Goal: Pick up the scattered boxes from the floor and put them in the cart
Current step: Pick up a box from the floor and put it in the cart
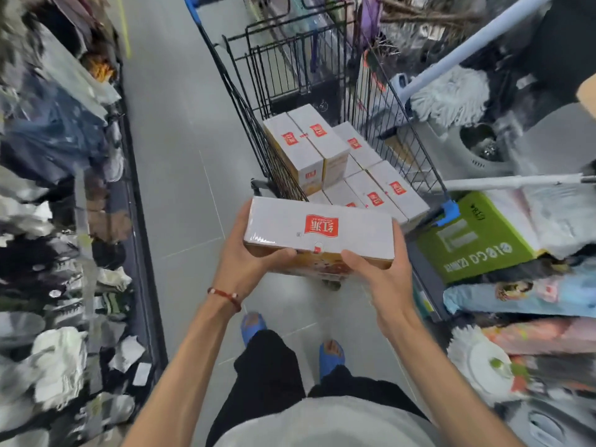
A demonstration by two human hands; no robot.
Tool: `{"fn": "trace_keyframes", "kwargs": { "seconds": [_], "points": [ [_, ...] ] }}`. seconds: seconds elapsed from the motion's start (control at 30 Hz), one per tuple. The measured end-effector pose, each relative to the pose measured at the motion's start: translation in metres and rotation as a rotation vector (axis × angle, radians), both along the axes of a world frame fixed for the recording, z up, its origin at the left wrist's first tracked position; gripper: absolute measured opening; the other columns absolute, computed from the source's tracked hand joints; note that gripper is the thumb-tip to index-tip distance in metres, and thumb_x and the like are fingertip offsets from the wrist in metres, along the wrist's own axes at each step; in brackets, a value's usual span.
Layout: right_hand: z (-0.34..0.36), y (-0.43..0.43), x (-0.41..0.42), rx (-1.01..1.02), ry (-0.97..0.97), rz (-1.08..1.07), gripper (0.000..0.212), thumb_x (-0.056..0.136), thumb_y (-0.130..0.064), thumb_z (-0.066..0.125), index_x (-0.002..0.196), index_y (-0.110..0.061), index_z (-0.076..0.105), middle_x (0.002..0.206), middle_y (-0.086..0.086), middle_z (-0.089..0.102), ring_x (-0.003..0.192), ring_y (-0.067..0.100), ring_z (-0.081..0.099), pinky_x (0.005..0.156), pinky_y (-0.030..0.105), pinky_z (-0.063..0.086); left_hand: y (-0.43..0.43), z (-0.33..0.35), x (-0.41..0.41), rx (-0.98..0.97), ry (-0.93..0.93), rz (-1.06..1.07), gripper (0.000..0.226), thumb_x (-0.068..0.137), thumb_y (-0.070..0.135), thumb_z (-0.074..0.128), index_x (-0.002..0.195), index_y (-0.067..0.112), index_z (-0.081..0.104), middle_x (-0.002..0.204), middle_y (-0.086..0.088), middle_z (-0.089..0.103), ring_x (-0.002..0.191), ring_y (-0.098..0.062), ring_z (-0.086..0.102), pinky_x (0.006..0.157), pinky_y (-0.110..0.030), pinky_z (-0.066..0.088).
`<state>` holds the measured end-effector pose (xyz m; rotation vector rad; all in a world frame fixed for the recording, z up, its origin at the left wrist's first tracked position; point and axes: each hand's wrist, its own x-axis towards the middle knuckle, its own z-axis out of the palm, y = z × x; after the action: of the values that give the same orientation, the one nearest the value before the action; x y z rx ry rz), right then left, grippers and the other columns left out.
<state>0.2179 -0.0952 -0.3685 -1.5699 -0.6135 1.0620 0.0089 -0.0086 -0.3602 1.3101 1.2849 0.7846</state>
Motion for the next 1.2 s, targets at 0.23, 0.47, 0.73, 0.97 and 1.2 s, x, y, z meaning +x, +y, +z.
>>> {"fn": "trace_keyframes", "kwargs": {
  "seconds": [0.23, 0.47, 0.73, 0.97, 1.2],
  "points": [
    [-0.003, 0.106, -0.043, -0.020, -0.026, -0.197, 0.106, 0.073, -0.023, 0.093, 0.158, -0.042, 0.032, 0.144, -0.016, 0.058, 0.132, 0.002, 0.052, 0.113, 0.043, 0.047, 0.144, -0.010, -0.026, 0.014, 0.007, -0.165, 0.103, 0.063, 0.026, 0.095, 0.149, 0.034, 0.040, 0.137, 0.013, 0.058, 0.127, -0.006, 0.055, 0.104, -0.036, 0.052],
    [0.006, 0.173, -0.076, -0.030, -0.089, -0.437, 0.103, 0.080, -0.017, 0.088, 0.161, -0.036, 0.027, 0.126, -0.044, 0.044, 0.101, -0.042, 0.037, 0.080, -0.007, 0.036, 0.257, 0.004, -0.025, 0.034, 0.033, -0.382, 0.108, 0.059, 0.030, 0.095, 0.151, 0.034, 0.038, 0.142, 0.013, 0.055, 0.133, -0.009, 0.050, 0.108, -0.041, 0.049],
    [0.002, 0.247, -0.042, -0.004, -0.111, -0.577, 0.097, 0.077, -0.015, 0.090, 0.153, -0.043, 0.035, 0.137, -0.031, 0.053, 0.116, -0.028, 0.047, 0.087, 0.003, 0.046, 0.349, 0.006, 0.034, 0.058, 0.050, -0.507, 0.109, 0.062, 0.022, 0.095, 0.152, 0.034, 0.036, 0.143, 0.011, 0.054, 0.133, -0.010, 0.050, 0.110, -0.044, 0.047],
    [-0.005, 0.304, 0.017, -0.018, -0.082, -0.624, 0.099, 0.075, -0.012, 0.091, 0.154, -0.032, 0.034, 0.138, -0.020, 0.053, 0.120, -0.018, 0.049, 0.097, 0.014, 0.048, 0.419, 0.008, 0.110, 0.067, 0.094, -0.655, 0.101, 0.068, 0.004, 0.090, 0.151, 0.024, 0.035, 0.121, 0.019, 0.059, 0.111, 0.008, 0.060, 0.078, -0.007, 0.051],
    [-0.019, 0.342, 0.072, -0.075, -0.103, -0.653, 0.093, 0.073, -0.011, 0.092, 0.145, -0.027, 0.035, 0.131, -0.022, 0.050, 0.116, -0.014, 0.053, 0.110, 0.035, 0.050, 0.468, -0.010, 0.177, 0.133, 0.163, -0.770, 0.103, 0.065, 0.013, 0.092, 0.147, 0.039, 0.035, 0.126, 0.019, 0.057, 0.124, -0.009, 0.055, 0.104, -0.026, 0.049]
  ]
}}
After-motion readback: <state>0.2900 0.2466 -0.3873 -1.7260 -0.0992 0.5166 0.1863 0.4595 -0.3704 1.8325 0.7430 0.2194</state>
